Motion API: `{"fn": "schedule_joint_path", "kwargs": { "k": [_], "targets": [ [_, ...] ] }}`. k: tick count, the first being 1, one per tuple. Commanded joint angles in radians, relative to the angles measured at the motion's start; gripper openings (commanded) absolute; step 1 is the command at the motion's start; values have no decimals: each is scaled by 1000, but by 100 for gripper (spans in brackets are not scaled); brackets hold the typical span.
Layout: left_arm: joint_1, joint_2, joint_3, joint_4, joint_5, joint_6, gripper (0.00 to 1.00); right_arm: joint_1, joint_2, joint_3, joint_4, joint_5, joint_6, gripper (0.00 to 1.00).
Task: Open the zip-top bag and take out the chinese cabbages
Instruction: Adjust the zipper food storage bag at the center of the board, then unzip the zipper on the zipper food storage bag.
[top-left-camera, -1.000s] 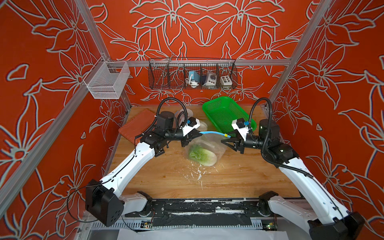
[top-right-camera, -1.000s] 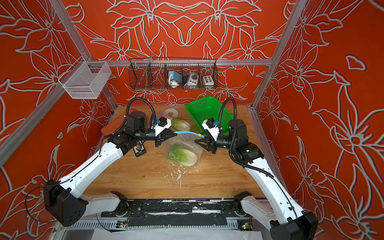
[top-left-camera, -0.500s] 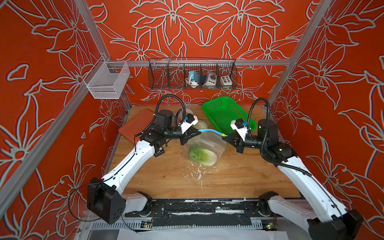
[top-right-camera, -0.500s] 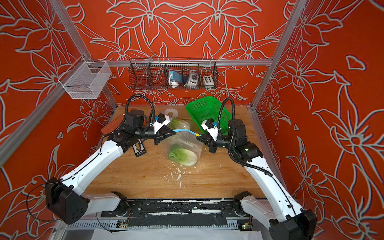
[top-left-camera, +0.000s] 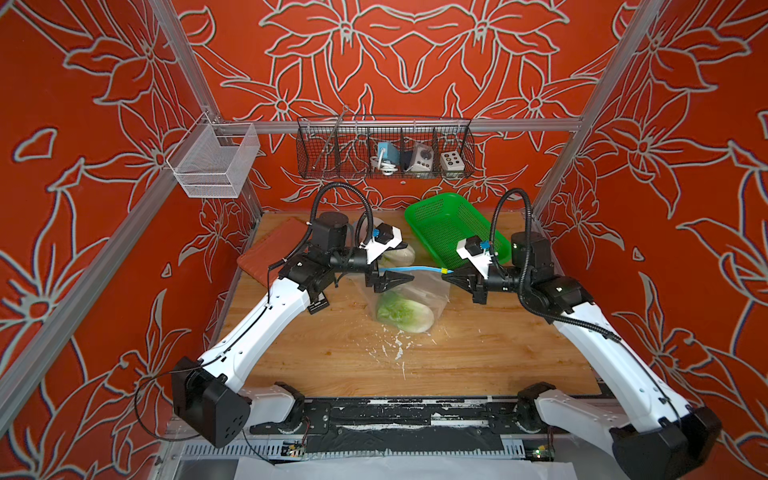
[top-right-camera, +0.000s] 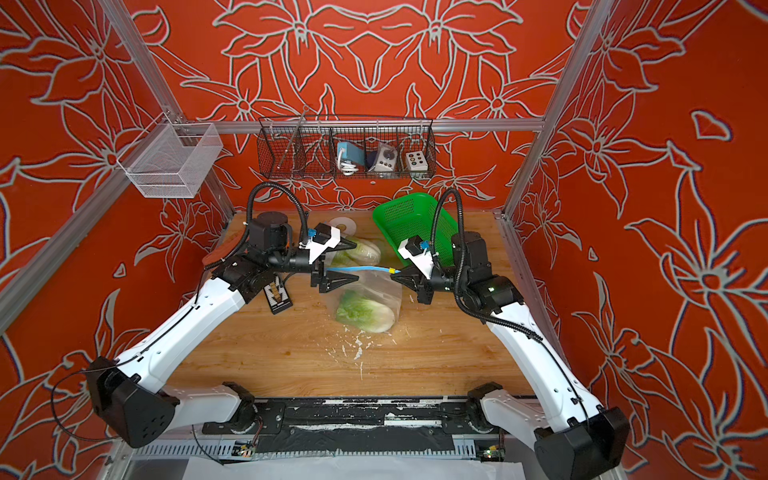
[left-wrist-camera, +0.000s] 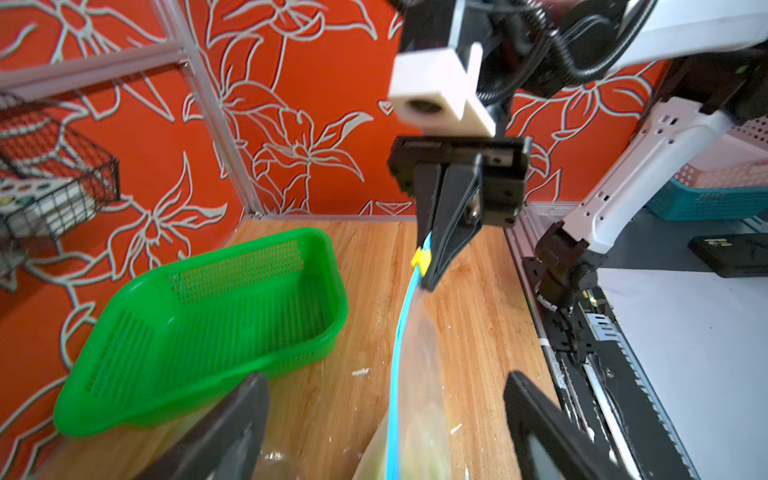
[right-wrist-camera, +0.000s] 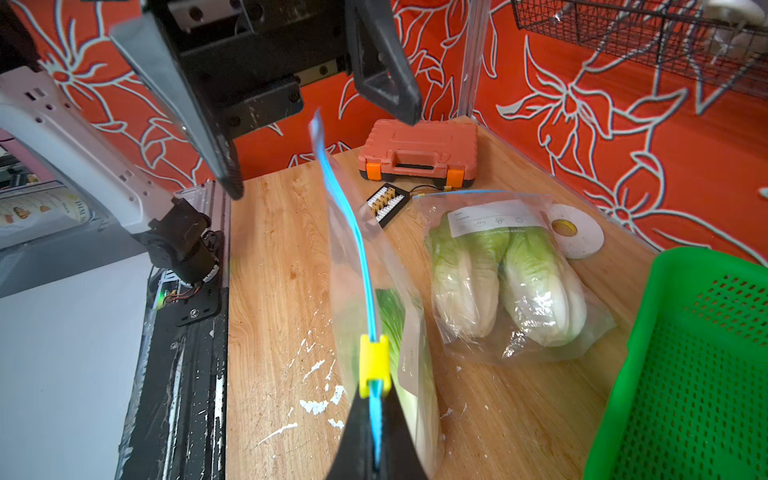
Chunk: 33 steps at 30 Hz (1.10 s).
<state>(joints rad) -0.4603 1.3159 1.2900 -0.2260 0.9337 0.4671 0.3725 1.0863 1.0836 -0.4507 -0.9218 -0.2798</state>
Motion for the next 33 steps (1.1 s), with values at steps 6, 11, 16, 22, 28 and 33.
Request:
{"fn": "schedule_joint_path", "kwargs": {
  "k": [6,11,16,22,28,33],
  "targets": [
    [-116,154,127,-61,68,4,63,-3,34,77,-34,-85,-69,0],
    [-136,199,168,-98,83,11,52,-4,41,80,-30,-102,-69,0],
    [-145,206,168,-81,86,-6,43,-4,37,73,-31,-119,-72,0],
    [-146,222,185,-80,91,-18,31,-4,31,77,-46,-119,-83,0],
    [-147,223,178,-81,88,-18,19,-4,30,80,-48,-116,-82,0],
    [-146,220,173,-72,80,-22,11,-4,24,80,-54,-100,-85,0]
  ]
}}
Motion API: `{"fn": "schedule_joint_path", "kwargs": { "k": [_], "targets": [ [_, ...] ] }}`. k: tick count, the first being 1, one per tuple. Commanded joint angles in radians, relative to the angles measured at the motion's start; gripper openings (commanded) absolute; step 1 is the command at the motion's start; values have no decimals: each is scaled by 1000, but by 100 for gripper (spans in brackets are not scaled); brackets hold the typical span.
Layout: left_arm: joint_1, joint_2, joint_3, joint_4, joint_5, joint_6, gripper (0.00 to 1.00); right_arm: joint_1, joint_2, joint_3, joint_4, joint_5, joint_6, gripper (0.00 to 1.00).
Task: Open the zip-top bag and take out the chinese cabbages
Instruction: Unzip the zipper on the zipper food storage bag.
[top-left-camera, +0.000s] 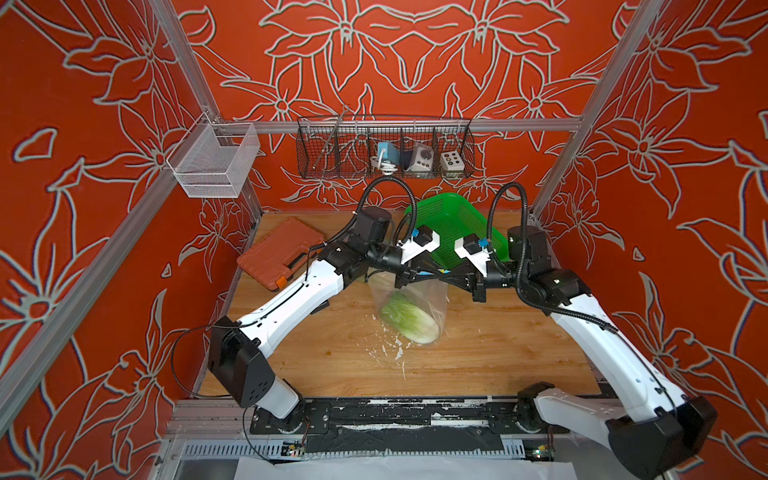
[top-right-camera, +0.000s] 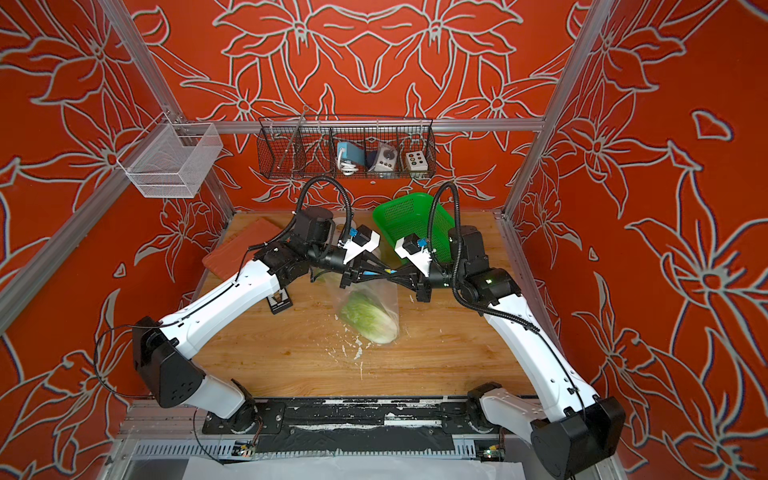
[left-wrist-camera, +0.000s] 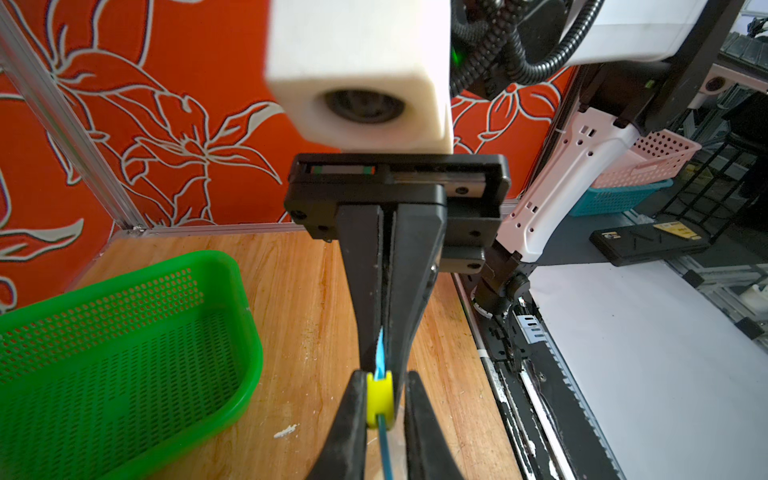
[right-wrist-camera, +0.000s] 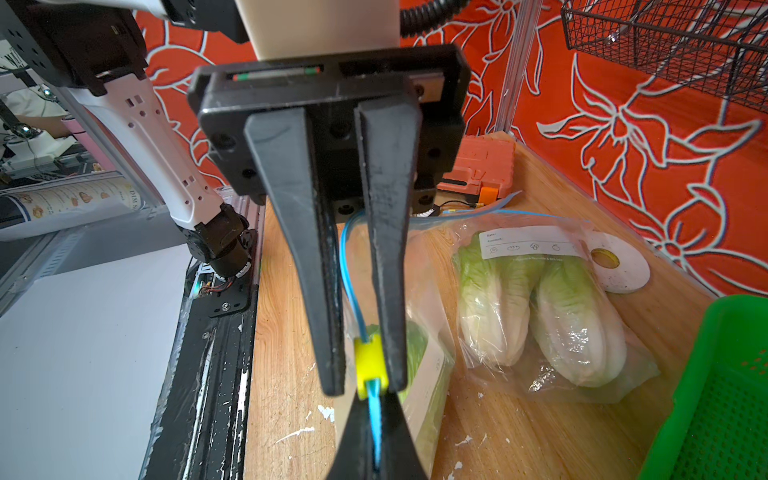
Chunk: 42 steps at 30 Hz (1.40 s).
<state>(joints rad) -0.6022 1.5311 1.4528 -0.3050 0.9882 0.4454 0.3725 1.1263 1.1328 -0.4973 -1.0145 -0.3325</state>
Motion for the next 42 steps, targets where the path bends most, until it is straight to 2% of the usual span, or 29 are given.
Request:
{"fn": "schedule_joint_path", "kwargs": {
  "k": [1,9,29,42],
  "targets": [
    [-4,3,8,11,23,-1,9,-4,-15,31,-9,-4,-34,0],
    [-4,-17,-13,20,-47,8,3,-4,-34,10,18,62,-31,0],
    [60,-115,-95,17,-171,24,5,-5,-40,-31,109,220,28,0],
    [122,-222,-170,-32,-244,39,5,-4,-34,-46,187,372,79,0]
  ]
}}
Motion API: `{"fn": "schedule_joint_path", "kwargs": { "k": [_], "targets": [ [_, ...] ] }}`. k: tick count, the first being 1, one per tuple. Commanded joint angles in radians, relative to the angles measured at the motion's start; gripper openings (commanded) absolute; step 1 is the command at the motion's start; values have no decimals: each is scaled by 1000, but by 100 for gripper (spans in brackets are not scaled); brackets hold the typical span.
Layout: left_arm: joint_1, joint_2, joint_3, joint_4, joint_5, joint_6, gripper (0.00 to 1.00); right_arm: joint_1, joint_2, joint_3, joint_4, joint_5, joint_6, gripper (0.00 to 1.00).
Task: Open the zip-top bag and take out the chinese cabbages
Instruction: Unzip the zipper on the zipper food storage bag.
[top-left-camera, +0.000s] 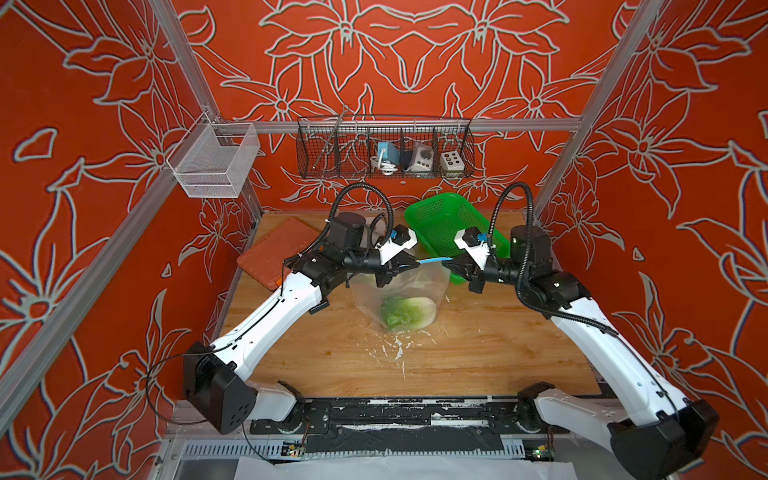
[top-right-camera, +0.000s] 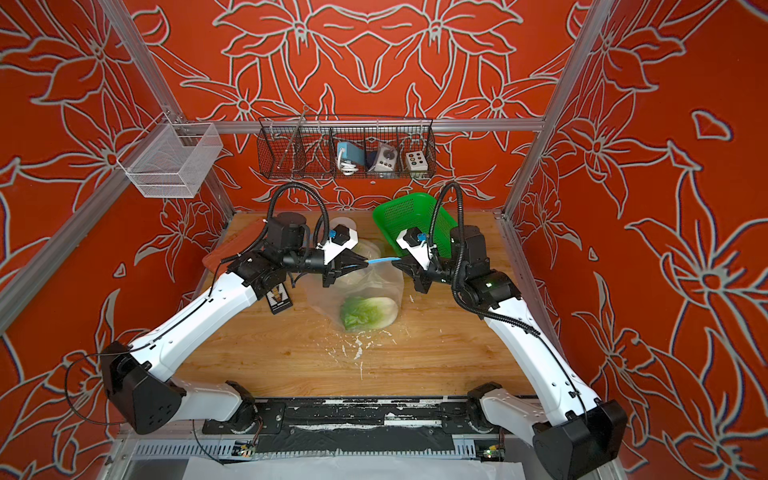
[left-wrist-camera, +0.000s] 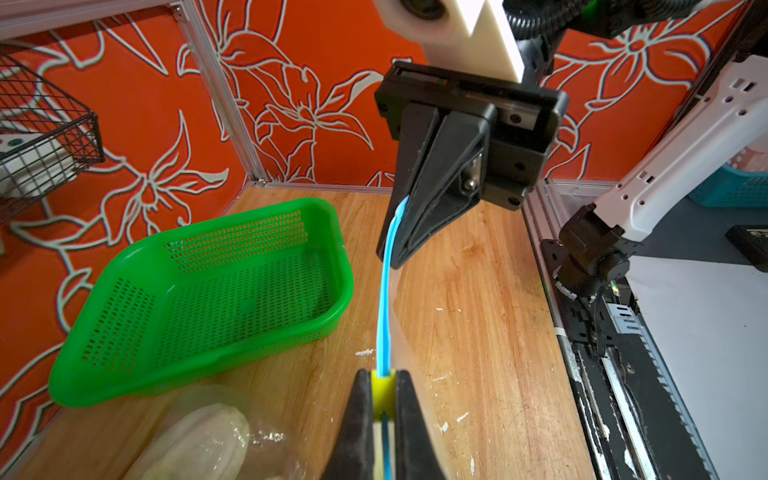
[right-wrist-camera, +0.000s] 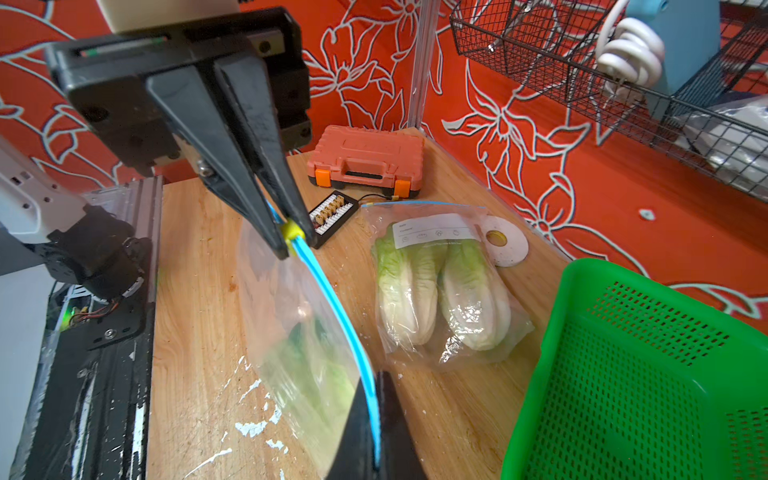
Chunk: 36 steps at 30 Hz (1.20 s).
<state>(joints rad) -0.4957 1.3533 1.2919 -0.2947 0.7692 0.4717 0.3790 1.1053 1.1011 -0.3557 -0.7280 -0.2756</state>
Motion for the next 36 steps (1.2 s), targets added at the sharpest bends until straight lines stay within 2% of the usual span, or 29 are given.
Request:
{"fn": "schedule_joint_path", "kwargs": {
  "k": [1,13,20,36],
  "targets": [
    [18,-52,-16,-46,-34,16,5,-11,-13,-17,58,100,30,0],
    [44,-179,-110,-92,-140,29,6,-11,5,-18,115,257,84,0],
    [62,-230,-123,-146,-226,57,7,-11,17,-27,158,293,110,0],
    [94,-320,-167,-205,-338,87,8,-12,33,-23,196,363,134,0]
  ]
}}
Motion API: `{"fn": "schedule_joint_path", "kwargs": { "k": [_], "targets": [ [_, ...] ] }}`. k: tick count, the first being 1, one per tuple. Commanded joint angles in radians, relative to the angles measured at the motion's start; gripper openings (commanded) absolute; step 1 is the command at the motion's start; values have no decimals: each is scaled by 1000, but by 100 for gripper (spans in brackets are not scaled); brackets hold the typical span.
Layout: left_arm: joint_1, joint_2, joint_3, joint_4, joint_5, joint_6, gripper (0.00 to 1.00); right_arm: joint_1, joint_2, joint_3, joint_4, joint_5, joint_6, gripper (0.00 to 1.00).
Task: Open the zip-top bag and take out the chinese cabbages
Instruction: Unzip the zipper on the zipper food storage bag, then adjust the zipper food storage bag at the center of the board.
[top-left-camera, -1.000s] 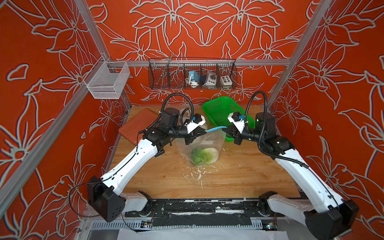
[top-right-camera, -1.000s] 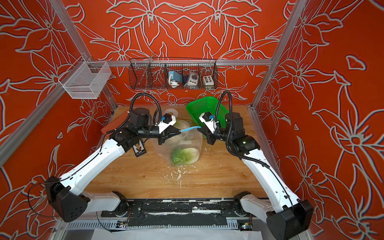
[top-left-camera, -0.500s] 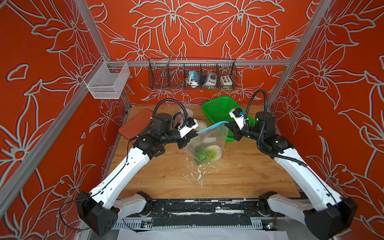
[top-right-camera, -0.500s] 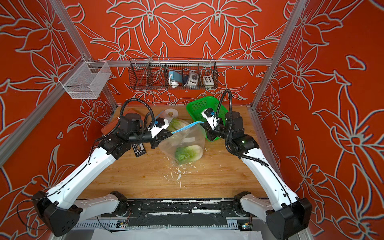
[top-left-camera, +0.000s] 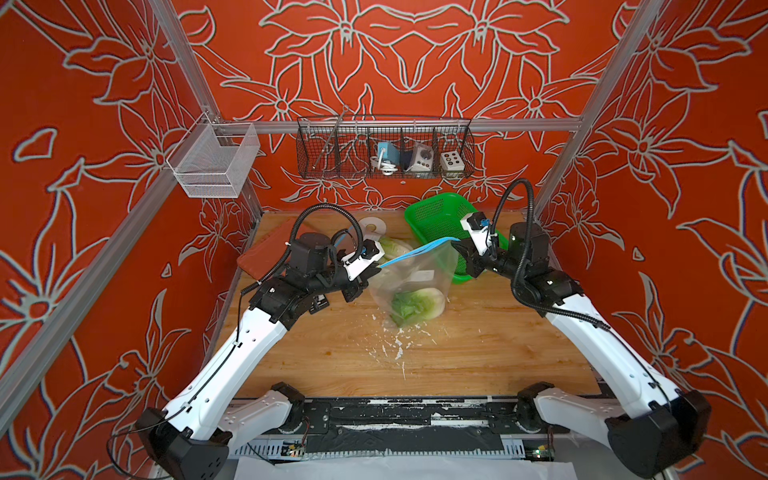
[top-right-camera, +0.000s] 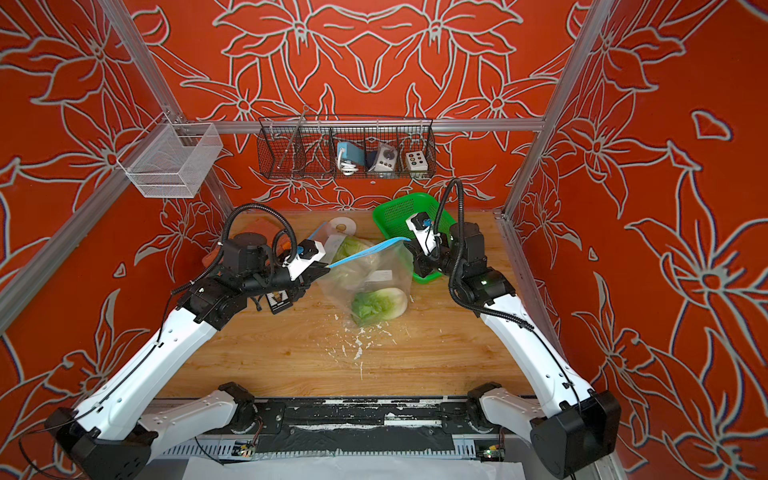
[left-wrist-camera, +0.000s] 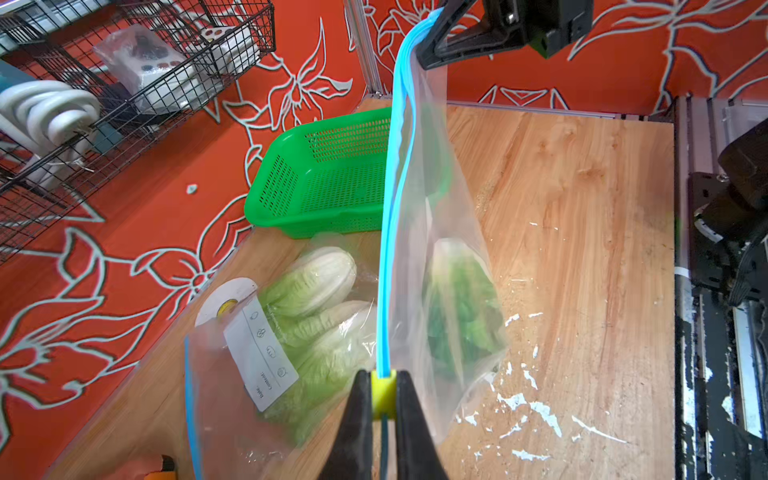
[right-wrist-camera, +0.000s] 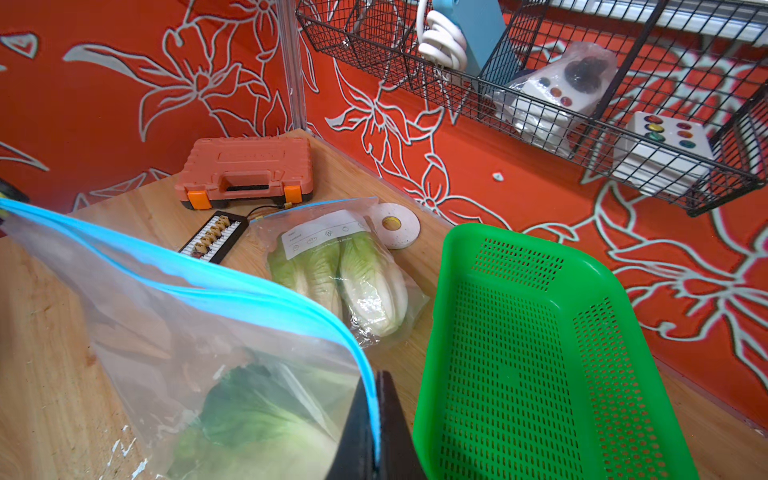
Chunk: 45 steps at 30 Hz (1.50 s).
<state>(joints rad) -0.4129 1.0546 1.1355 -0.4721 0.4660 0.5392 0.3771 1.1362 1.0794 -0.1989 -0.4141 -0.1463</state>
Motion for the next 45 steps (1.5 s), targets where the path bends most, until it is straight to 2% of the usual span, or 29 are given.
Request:
{"fn": "schedule_joint_path", "kwargs": {
  "k": [1,12,15,20,25,34,39,42,44,45],
  "targets": [
    [11,-24,-11,-29,-39,19,8,-10,3,-1,37,45,2,0],
    [23,-46,-13,-51,-78,31,8,-13,13,-1,44,51,14,0],
    [25,-54,-11,-53,-80,33,8,-12,24,7,40,25,12,0],
    [25,-58,-4,-60,-93,35,8,-2,41,43,5,-93,12,0],
    [25,-122,32,-96,-126,41,8,58,60,96,-30,-107,3,0],
    [25,-165,46,-134,-133,47,8,209,240,271,-10,-104,-6,0],
    [25,-151,30,-113,-97,29,7,230,342,353,38,-134,35,0],
    [26,-138,10,-79,-56,11,7,229,355,354,36,-90,53,0],
    [25,-130,-13,-44,-22,-9,7,230,332,322,32,-22,70,22],
    [25,-125,-26,-23,-5,-22,7,229,306,301,30,22,85,39]
  ]
}}
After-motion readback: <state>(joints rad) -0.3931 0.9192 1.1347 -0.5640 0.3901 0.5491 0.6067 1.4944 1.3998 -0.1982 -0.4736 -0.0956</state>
